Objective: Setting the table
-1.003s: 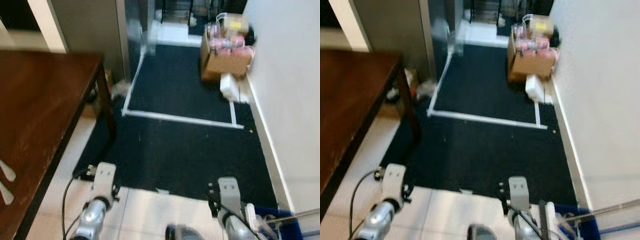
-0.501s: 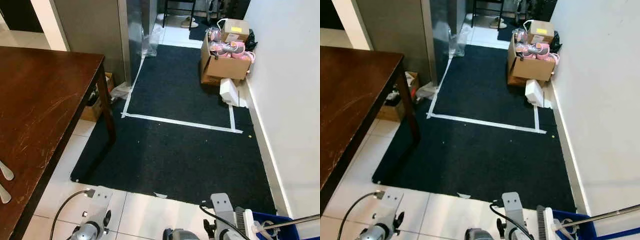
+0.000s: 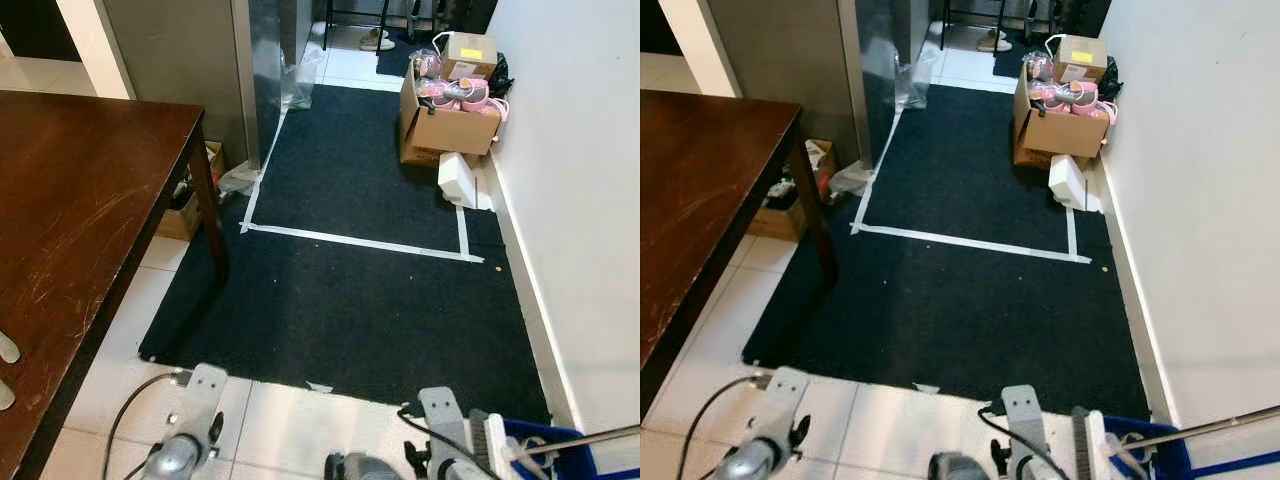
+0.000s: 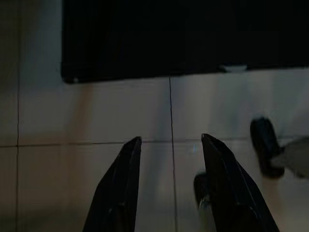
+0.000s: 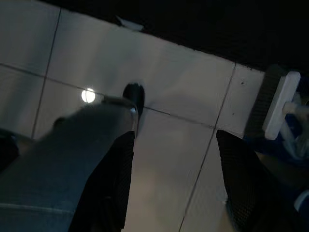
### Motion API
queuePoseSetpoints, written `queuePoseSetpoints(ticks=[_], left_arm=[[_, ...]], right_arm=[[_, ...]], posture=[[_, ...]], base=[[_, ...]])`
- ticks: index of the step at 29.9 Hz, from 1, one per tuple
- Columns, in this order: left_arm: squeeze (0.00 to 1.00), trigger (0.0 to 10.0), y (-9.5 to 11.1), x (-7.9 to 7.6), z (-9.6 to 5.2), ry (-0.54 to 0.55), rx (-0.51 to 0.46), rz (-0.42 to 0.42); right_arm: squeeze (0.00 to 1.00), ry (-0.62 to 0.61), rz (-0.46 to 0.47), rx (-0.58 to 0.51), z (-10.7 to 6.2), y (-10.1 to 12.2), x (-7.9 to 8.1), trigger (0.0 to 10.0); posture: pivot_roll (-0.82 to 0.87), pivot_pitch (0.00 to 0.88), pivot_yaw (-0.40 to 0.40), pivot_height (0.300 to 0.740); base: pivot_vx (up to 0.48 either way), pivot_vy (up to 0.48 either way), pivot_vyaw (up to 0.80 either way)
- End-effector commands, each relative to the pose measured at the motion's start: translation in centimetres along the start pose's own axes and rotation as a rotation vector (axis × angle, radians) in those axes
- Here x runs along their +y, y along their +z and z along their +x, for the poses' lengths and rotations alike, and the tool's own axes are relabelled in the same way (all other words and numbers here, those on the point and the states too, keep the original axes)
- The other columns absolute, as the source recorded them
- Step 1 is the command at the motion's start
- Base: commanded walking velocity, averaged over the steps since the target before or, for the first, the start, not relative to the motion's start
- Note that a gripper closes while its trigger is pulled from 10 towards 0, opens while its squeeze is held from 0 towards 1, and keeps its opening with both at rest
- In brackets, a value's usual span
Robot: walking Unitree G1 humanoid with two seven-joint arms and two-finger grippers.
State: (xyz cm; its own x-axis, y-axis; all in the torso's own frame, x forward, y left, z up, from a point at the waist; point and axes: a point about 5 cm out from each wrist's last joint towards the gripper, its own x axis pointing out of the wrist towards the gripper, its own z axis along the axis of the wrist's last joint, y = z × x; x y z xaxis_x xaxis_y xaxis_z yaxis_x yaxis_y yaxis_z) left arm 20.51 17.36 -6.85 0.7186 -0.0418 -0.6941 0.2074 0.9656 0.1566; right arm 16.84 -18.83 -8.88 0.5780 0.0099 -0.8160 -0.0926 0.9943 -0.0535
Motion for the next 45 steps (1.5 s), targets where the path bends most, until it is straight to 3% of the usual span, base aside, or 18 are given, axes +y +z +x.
queuePoseSetpoints(ticks=[1, 41, 45], left_arm=[[0.00, 10.0, -1.1, 0.0, -0.3, 0.003, 0.043, 0.006], [0.00, 10.0, -0.9, -0.9, -0.3, -0.054, 0.021, 0.016], [0.00, 10.0, -0.9, -1.1, -0.3, -0.064, 0.019, 0.016]], right_arm=[[0.00, 0.014, -0.008, 0.009, 0.0, -0.1, 0.2, 10.0], [0.00, 0.014, -0.014, 0.015, -0.1, -0.7, 0.2, 10.0], [0.00, -0.010, 0.023, 0.021, -0.2, -0.9, 0.0, 10.0]], posture=[[0.02, 0.043, 0.015, 0.740], [0.02, 0.049, 0.016, 0.740], [0.02, 0.050, 0.016, 0.740]], base=[[0.000, 0.000, 0.80], [0.000, 0.000, 0.80], [0.000, 0.000, 0.00]])
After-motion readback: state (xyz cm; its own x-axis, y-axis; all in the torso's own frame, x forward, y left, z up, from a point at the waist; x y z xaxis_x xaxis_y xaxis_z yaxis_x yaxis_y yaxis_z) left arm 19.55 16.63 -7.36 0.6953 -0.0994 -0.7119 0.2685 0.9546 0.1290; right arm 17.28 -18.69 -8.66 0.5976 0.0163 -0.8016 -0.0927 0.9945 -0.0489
